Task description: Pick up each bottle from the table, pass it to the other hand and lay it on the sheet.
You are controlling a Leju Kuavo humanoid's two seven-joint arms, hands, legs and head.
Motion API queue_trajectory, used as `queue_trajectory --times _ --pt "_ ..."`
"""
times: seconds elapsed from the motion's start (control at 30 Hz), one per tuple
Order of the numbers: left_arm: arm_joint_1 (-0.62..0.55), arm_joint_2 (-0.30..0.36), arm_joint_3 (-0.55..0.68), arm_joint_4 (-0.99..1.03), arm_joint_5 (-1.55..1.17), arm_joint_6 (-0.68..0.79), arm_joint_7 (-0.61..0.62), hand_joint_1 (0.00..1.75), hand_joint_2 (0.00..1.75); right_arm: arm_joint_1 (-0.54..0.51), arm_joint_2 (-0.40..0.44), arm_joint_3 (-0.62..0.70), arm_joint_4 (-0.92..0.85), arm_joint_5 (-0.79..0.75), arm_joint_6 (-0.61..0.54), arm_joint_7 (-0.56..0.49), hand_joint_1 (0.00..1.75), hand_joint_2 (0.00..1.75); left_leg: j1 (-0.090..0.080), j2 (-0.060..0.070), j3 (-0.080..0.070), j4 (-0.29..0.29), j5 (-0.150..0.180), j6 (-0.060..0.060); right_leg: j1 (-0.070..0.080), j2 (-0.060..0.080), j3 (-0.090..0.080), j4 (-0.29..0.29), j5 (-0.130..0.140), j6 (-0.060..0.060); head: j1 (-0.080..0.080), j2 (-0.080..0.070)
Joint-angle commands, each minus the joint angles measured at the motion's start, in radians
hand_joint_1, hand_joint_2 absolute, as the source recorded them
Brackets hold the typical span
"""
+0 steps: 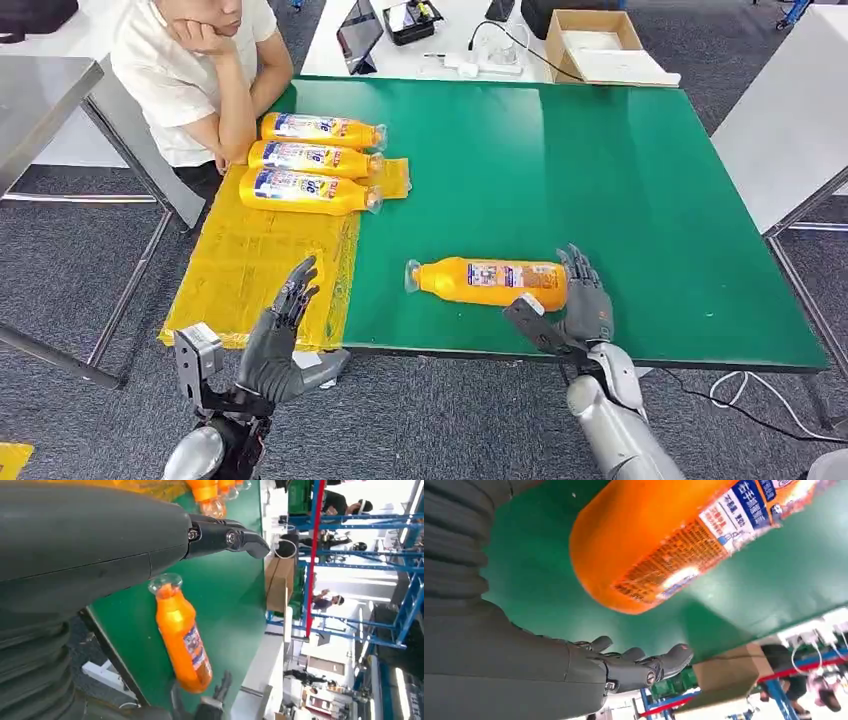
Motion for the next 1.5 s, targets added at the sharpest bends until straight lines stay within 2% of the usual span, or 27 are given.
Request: queue_trajectory --times 0.03,0.13,0.23,0.3,0.4,0.57,0.73,0.77,0.8,1.17,1.27,1.3,1.5 --pt "-0.042 -0.01 -0.018 0.07 -0.011 -0.011 0.002 0.0 1.75 -0.099 -0.023 0.078 0.119 0.065 -0.019 0.07 0.0 1.75 0.001 0.001 0.005 0.0 -0.001 -0.002 0.001 0.001 0.005 -0.001 -0.001 -0.002 0.0 0.0" --pt "-0.042 -0.01 -0.018 0.07 -0.012 -0.011 0.002 0.0 1.75 -0.109 -0.02 0.073 0.122 0.062 -0.013 0.081 0.0 1.75 0.0 0.0 0.002 0.0 0.0 -0.001 0.0 0.0 0.002 0.0 0.0 -0.001 0.0 0.0" --pt "-0.042 -0.012 -0.016 0.07 -0.012 -0.012 0.002 0.0 1.75 -0.116 -0.021 0.076 0.131 0.078 -0.01 0.109 0.0 1.75 0.002 0.001 0.007 0.0 -0.003 -0.003 0.002 0.0 0.008 0.0 -0.002 -0.004 0.0 0.0" --pt "-0.041 -0.015 -0.015 0.07 -0.013 -0.013 0.004 0.0 1.75 -0.137 -0.019 0.078 0.142 0.092 0.007 0.138 0.0 1.75 0.0 0.0 0.003 0.0 -0.001 -0.001 0.001 0.0 0.003 -0.001 -0.001 -0.001 0.0 0.0" --pt "-0.054 -0.021 -0.019 0.083 -0.015 -0.017 0.008 0.0 1.75 -0.183 -0.001 0.074 0.163 0.092 0.038 0.159 0.0 1.75 0.001 0.002 0.003 0.0 -0.001 -0.001 0.001 0.001 0.003 0.0 -0.001 -0.002 0.0 0.0" --pt "-0.071 -0.023 -0.031 0.095 -0.011 -0.026 0.011 0.0 1.75 -0.203 0.001 0.08 0.202 0.09 0.082 0.166 0.0 1.75 0.0 0.0 0.002 0.0 0.0 -0.001 0.0 0.0 0.002 0.0 0.0 -0.001 0.0 0.0" --pt "-0.072 -0.021 -0.031 0.098 -0.001 -0.03 0.011 0.0 1.75 -0.217 0.005 0.064 0.236 0.058 0.108 0.147 0.0 1.75 0.001 0.001 0.003 0.0 -0.001 -0.001 0.001 0.0 0.003 0.0 -0.001 -0.002 0.0 0.0" --pt "-0.071 -0.021 -0.03 0.1 0.003 -0.032 0.013 0.0 1.75 -0.222 0.005 0.069 0.241 0.058 0.132 0.146 0.0 1.75 0.002 0.001 0.009 0.0 -0.003 -0.003 0.003 0.001 0.009 -0.001 -0.003 -0.004 0.0 0.0" --pt "-0.071 -0.021 -0.03 0.1 0.003 -0.032 0.013 0.0 1.75 -0.224 0.006 0.069 0.24 0.058 0.133 0.146 0.0 1.75 0.001 0.001 0.004 -0.001 -0.001 -0.001 0.001 0.0 0.004 -0.001 -0.001 -0.002 0.0 0.0" --pt "-0.085 -0.021 -0.032 0.117 0.021 -0.047 0.015 0.0 1.75 -0.245 0.006 0.11 0.25 0.059 0.203 0.115 0.0 1.75 0.0 0.0 0.002 0.0 0.0 -0.001 0.0 0.0 0.002 0.0 0.0 -0.001 0.0 0.0" --pt "-0.093 -0.022 -0.036 0.128 0.025 -0.052 0.015 0.0 1.75 -0.256 0.004 0.13 0.26 0.073 0.214 0.115 0.0 1.75 0.002 0.001 0.007 0.001 -0.003 -0.003 0.003 0.0 0.008 0.0 -0.003 -0.004 0.0 0.0" --pt "-0.098 -0.022 -0.039 0.134 0.028 -0.055 0.013 0.0 1.75 -0.264 0.004 0.145 0.268 0.081 0.209 0.106 0.0 1.75 0.001 0.001 0.003 0.0 -0.001 -0.001 0.001 0.0 0.003 0.0 -0.001 -0.002 0.0 0.0" --pt "-0.124 -0.033 -0.054 0.162 0.037 -0.062 0.011 0.0 1.75 -0.299 0.045 0.175 0.292 0.093 0.214 0.101 0.0 1.75 0.0 0.001 0.002 0.0 0.0 -0.001 0.001 0.001 0.002 0.0 0.0 -0.002 0.0 0.0"
